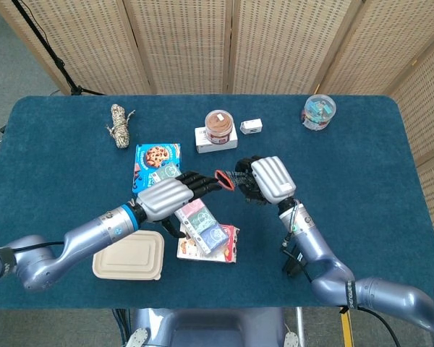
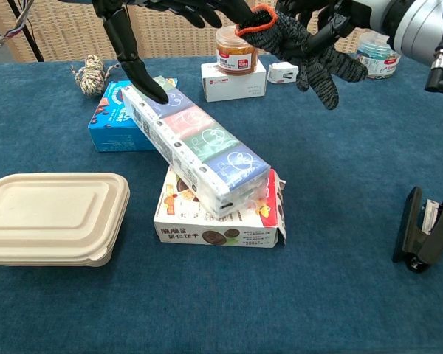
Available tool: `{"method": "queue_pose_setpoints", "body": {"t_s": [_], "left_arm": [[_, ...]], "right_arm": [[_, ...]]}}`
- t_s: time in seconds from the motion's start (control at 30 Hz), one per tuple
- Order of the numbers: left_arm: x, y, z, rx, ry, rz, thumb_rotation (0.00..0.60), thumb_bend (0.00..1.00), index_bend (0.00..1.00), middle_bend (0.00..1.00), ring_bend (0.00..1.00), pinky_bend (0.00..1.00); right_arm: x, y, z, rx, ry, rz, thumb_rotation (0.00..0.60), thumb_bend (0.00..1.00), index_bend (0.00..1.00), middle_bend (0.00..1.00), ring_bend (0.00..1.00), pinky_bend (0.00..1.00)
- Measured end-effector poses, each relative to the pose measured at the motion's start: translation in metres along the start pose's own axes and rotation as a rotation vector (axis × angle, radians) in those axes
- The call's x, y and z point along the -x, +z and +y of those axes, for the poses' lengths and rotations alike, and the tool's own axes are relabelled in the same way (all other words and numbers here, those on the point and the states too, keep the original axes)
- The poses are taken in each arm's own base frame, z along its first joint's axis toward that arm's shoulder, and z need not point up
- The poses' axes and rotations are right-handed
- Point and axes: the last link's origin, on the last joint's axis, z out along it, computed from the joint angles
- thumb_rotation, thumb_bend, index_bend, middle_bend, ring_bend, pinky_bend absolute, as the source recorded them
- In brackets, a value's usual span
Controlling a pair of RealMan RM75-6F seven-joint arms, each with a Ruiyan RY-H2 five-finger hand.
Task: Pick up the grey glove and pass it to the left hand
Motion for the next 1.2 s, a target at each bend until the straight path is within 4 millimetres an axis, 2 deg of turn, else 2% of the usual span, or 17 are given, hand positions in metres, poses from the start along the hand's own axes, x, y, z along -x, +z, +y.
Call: {"method": "queue_pose_setpoints", "body": {"t_s": [0.73,1.2], "left_arm": [[0.001,0.004,0.001,-0.003,0.001,0.027,0.600,0.00,0.00,0.00,0.00,0.00],[0.005,0.005,0.005,0.010,-0.003,0.029,0.600,0.00,0.00,0.00,0.00,0.00]], "right_arm": [[0.001,-0.007,0.005,0.010,0.106,-0.024,0.600,0.52,0.57,0.54,0.50,0.69],[0.003,-0.012,-0.007,-0.026,0.190,-0.021,0.600,0.54,0.57,0.54,0.50,0.69]]}}
